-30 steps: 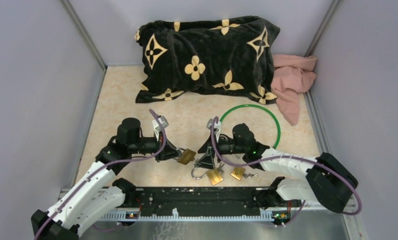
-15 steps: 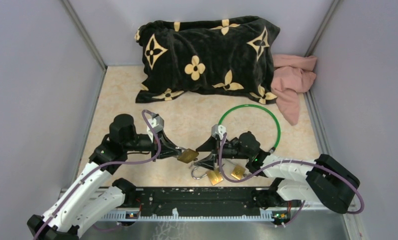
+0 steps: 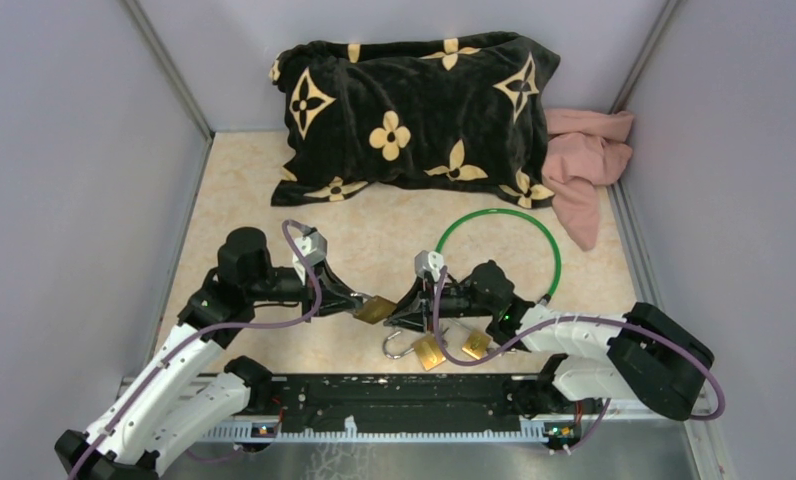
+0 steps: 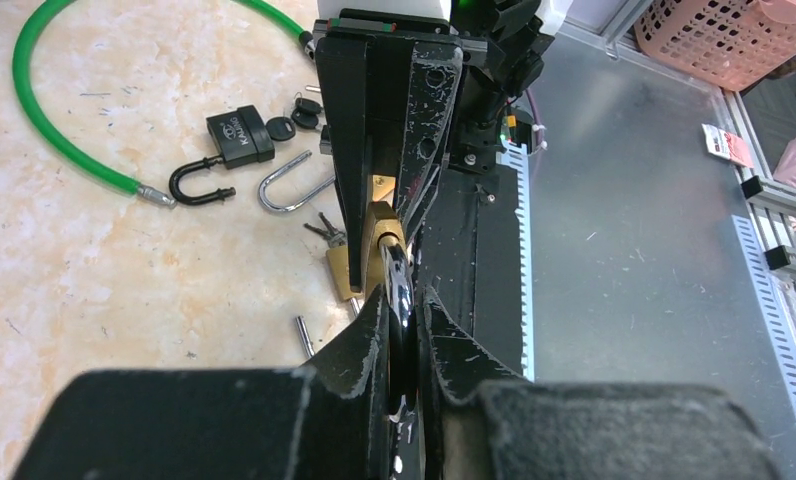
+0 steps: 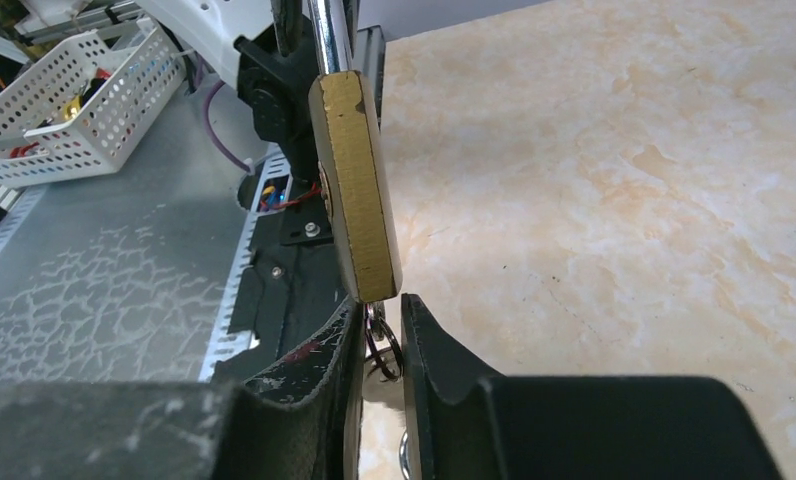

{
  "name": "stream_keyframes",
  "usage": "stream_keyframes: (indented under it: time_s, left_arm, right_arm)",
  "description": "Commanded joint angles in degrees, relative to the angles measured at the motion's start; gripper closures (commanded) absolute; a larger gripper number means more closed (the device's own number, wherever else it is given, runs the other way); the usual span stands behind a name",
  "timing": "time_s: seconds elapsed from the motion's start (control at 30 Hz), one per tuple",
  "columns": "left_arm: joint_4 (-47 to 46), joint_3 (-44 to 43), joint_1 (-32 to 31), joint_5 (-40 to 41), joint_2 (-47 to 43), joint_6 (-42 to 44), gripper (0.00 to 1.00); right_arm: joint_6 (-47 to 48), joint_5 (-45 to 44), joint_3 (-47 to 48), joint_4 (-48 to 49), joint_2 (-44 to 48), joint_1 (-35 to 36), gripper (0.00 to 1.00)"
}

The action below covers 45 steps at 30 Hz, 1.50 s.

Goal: Lock with the key
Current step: Lock the lock.

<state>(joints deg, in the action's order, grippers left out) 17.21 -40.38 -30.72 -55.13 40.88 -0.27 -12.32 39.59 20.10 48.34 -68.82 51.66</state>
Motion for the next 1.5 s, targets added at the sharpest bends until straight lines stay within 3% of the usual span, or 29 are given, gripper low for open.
stream_keyframes:
  time_s: [0.0,0.2,0.27,0.57,1.07,1.33,1.47]
  left_arm:
    - [-5.08,-3.05,0.16,-3.14,-0.62,0.43,1.0]
    - [-5.17,-2.99,0.15,-3.1,-0.62,0.37,1.0]
    - [-5.11,-2.86,0.2,-3.05,-0.75,0.41,1.0]
    - [-4.92,-4.49,0.85,-1.92,-0.93,0.53,1.0]
    - [-7.23,-11.17,2.4,-4.24,-0.14,0.4,1.0]
    - [-3.01,-12.83,2.51,-3.69,0.36,4.59,1.0]
    - [-6.99,-13.36,2.85,-3.28,0.23,1.43,1.0]
  right_arm:
    - [-0.38,1.52,3.47,3.66,0.04,0.74,0.83]
    - [-0.21,2.23,4.39,2.27,-0.09,0.81,0.9]
    - [-0.46,2.72,4.54,2.73,-0.12,0.81,1.0]
    - [0.94,-1.36,4.12,-3.28,1.28,0.41,1.0]
    - [-0.08,-3.35,-7.88,1.07,1.71,-4.95,1.0]
    - [1.67,-1.94,-10.04,-0.17,2.13,-5.86,1.0]
    - [1.55,-3.08,-11.62,0.44,2.71,-6.08,1.0]
